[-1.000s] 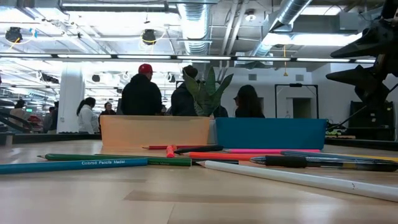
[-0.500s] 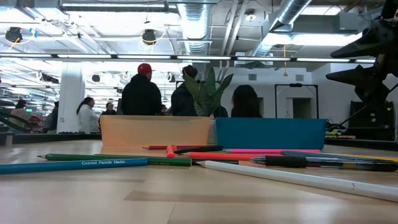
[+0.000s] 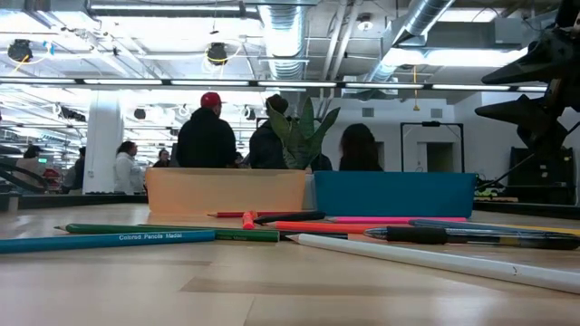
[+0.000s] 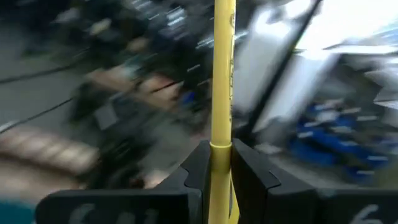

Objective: Sort pens & pencils
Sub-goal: Put the yellow pen into the orange bin

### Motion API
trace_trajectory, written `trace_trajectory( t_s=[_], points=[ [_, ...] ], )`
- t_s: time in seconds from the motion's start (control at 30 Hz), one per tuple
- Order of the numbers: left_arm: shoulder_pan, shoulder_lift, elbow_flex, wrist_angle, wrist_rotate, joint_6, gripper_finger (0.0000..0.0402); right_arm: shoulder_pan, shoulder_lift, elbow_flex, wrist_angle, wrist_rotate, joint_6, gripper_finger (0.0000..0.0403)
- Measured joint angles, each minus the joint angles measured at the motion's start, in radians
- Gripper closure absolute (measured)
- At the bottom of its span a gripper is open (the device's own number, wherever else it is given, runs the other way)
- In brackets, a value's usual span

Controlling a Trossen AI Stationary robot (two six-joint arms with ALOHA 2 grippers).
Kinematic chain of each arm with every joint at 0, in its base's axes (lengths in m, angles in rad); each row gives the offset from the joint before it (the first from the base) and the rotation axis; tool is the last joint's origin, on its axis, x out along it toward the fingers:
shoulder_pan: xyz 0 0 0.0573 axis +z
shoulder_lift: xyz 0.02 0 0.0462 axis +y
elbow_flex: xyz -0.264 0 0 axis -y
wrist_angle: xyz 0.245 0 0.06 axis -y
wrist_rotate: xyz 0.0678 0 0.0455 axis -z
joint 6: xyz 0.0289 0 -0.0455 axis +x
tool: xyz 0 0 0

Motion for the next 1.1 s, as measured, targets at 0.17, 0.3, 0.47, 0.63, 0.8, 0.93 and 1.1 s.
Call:
trace_trajectory(
  t_s=[0.17, 0.3, 0.47, 0.63, 0.8, 0.93, 1.1],
  points=[
    [0.055, 0.001, 0.000, -0.393, -0.258, -0.250, 0.0365, 0.000, 0.000, 0.000, 0.000, 0.000, 0.001, 0.0178],
    [0.138, 0.011, 0.000, -0.673, -0.322, -0.416, 0.0365, 0.000, 0.000, 0.000, 0.000, 0.000, 0.001, 0.0178],
    [0.276, 0.043, 0.001, -0.862, -0.275, -0.415, 0.0365, 0.000, 0.000, 0.000, 0.001, 0.000, 0.001, 0.0178],
    [0.433, 0.119, 0.000, -0.886, -0.152, -0.249, 0.0365, 0.000, 0.000, 0.000, 0.000, 0.000, 0.009, 0.0178],
    [0.559, 0.234, 0.000, -0.883, -0.017, -0.038, 0.0365, 0.000, 0.000, 0.000, 0.000, 0.000, 0.009, 0.0178],
    [0.626, 0.339, 0.000, -0.880, 0.031, 0.130, 0.0365, 0.000, 0.000, 0.000, 0.000, 0.000, 0.009, 0.0178],
    [0.682, 0.468, 0.000, -0.882, 0.064, 0.333, 0.0365, 0.000, 0.000, 0.000, 0.000, 0.000, 0.010, 0.0178]
  ],
)
